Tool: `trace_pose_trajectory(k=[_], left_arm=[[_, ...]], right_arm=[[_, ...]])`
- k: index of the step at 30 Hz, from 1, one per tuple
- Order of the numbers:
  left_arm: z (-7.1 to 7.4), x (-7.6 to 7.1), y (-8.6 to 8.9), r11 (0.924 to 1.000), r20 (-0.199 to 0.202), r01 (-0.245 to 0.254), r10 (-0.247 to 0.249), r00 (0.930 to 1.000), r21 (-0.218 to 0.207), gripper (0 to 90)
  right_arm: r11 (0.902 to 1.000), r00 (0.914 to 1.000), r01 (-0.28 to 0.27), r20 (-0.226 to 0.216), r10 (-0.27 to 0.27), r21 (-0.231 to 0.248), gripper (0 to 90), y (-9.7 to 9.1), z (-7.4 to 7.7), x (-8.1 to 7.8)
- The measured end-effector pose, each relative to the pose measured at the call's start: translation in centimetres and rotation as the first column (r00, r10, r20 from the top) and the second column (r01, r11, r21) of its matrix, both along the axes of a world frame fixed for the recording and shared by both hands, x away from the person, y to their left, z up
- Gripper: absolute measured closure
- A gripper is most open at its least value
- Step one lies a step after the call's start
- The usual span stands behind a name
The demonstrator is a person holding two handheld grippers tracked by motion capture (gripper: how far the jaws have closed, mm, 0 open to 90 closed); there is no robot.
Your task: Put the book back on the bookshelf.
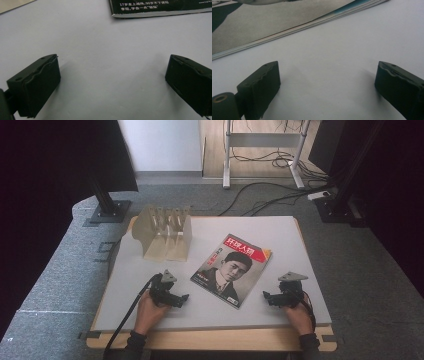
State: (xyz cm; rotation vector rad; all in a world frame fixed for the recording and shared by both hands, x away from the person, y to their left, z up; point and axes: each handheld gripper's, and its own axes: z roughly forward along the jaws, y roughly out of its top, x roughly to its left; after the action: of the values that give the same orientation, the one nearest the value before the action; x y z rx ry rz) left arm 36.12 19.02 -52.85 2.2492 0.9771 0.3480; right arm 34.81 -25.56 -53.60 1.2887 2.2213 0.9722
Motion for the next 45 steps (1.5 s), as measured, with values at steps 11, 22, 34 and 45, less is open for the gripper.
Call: trace_pose_trajectory(k=[11,22,34,45], left_arm=[[0.0,0.0,0.0,1.0,0.0,0.002,-0.002,1.0,0.001,0.0],[0.6,0.6,-0.3,0.9998,-0.002,0.004,-0.004,1.0,-0.019,0.0],[2.3,2.8,-3.0,0.9966,-0.001,0.075,-0.075,0.9972,-0.035,0.0],[3.4,5.0,-5.2,0.9931,0.002,0.115,-0.115,0.9933,-0.022,0.0]], right_arm=[[1.0,1.0,0.001,-0.003,-0.001,0.001,5.5,0.0,0.0,0.0],[0.9994,0.9992,-0.033,-0.024,0.033,-0.01,2.5,0.2,0.3,0.3],[0.996,0.9961,-0.087,0.007,0.087,-0.019,1.8,0.8,1.5,1.4],[0.9874,0.9877,-0.154,0.02,0.155,-0.036,1.7,2.0,2.6,4.3]])
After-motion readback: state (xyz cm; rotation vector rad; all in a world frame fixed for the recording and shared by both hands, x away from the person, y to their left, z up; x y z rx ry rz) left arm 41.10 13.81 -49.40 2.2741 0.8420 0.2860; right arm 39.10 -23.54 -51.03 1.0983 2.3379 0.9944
